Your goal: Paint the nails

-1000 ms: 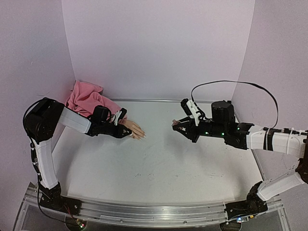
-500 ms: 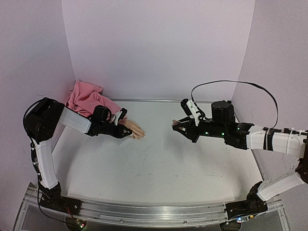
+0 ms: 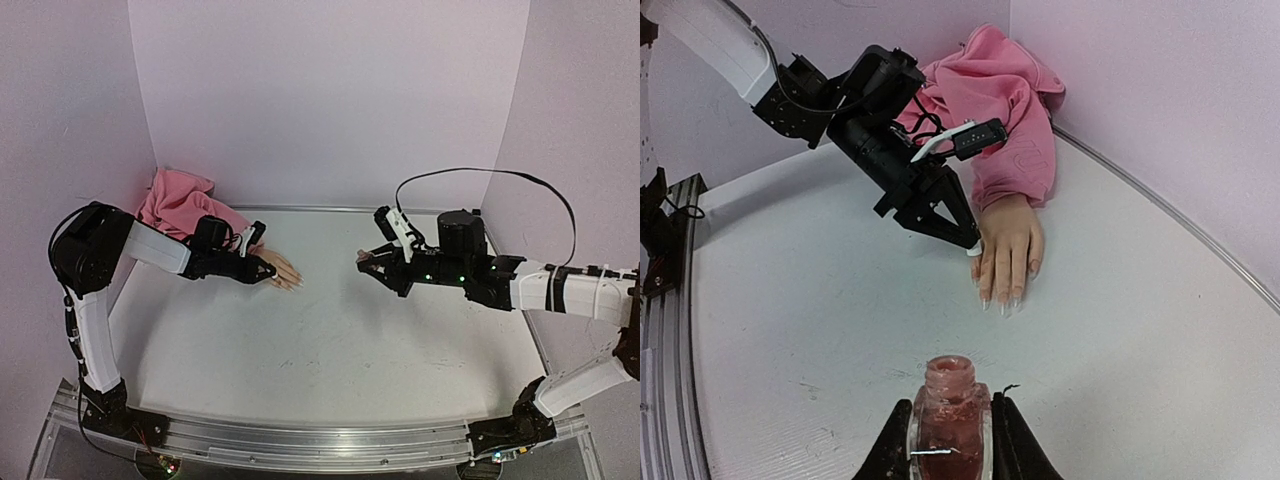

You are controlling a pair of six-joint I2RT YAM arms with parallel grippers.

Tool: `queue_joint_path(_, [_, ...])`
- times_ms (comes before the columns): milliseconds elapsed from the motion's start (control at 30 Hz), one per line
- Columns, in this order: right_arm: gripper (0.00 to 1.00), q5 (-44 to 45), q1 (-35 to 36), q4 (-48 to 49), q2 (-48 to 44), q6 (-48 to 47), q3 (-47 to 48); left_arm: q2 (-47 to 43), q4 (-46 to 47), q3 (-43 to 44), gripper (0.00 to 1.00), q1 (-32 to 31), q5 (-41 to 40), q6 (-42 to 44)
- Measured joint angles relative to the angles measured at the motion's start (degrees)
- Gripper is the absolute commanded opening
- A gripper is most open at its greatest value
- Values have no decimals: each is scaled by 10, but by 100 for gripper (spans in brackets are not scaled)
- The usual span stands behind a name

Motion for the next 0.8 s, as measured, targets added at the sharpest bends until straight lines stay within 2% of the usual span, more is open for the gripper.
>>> queue_joint_path(800, [0, 0, 0, 2, 0, 0, 0, -3, 1, -16, 0, 0, -12, 0])
